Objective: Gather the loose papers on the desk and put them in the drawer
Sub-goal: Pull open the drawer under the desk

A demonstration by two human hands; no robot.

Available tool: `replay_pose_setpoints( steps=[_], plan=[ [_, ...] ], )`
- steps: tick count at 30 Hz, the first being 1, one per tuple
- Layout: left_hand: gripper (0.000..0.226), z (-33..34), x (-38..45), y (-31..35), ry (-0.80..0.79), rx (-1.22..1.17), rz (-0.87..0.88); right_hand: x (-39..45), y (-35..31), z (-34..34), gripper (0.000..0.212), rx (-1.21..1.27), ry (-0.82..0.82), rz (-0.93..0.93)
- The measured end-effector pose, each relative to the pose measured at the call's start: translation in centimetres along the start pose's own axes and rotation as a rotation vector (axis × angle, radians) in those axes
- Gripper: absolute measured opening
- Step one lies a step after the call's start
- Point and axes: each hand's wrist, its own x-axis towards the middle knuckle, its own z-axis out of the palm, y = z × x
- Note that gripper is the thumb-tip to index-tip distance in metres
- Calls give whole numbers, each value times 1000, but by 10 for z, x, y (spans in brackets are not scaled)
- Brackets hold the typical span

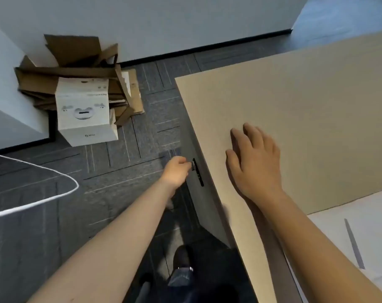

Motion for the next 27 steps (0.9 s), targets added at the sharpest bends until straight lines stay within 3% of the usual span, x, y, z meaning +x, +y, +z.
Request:
replay_pose_setpoints(
  steps=[3,6,9,22,27],
  plan=[
    [39,10,21,-3,35,13,-39,5,1,6,57,-19,95,-30],
    [23,18,28,-7,52,0,-77,6,5,10,54,-24,117,-25],
    [38,19,33,-8,83,-2,-62,8,7,10,56,-4,90,-25],
    [35,18,38,-24,95,133,1,6,8,9,57,-7,92,-24],
    [33,4,36,-37,199,-61,-67,7,8,7,50,-7,71,-34]
  ],
)
